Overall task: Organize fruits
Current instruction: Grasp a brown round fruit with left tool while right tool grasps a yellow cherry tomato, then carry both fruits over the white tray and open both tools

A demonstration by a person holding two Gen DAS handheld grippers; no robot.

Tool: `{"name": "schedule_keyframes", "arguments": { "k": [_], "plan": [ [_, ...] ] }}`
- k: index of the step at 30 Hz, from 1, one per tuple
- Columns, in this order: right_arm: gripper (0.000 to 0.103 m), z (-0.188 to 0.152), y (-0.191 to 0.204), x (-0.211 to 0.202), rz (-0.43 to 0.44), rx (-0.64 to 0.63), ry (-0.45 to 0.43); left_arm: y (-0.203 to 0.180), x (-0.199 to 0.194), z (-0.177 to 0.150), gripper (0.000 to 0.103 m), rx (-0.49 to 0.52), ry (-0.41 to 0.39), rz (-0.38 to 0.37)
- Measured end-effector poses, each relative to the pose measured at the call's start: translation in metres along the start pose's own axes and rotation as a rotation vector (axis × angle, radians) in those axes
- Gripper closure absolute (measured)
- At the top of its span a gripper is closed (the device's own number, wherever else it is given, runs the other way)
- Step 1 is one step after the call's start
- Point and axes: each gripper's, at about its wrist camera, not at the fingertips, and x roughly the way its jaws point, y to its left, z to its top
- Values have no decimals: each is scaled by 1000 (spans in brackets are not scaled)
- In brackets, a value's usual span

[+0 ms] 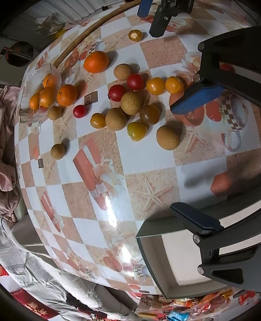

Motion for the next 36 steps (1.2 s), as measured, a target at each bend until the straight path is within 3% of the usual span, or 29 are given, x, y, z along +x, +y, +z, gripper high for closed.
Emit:
{"name": "schedule_keyframes", "arguments": {
  "k": [1,2,8,10,14,16,18,27,36],
  "plan": [
    [12,1,1,2,-1,-4,2,-1,2,0,25,4,2,-1],
    [14,2,2,4,-3,-8,3,-1,6,1,29,10,18,-11],
    [26,7,6,15,0,-21,15,-1,14,2,30,-4,32,-26],
    [30,8,9,15,-14,-43,5,-1,14,2,42,-8,29,-44],
    [48,11,18,16,-57,-87,-6,-8,11,3,59,1,26,-68],
    [58,12,21,16,-78,-101,-16,-11,9,2,73,-6,19,-68],
    [78,12,23,14,-74,-114,-26,-15,7,0,75,-21,16,-67],
    [78,10,14,4,48,-41,-31,1,-15,-9,75,-100,-19,-118],
    [78,-2,38,-26,109,-106,-39,33,-61,-31,75,-169,-83,-109]
  ]
}}
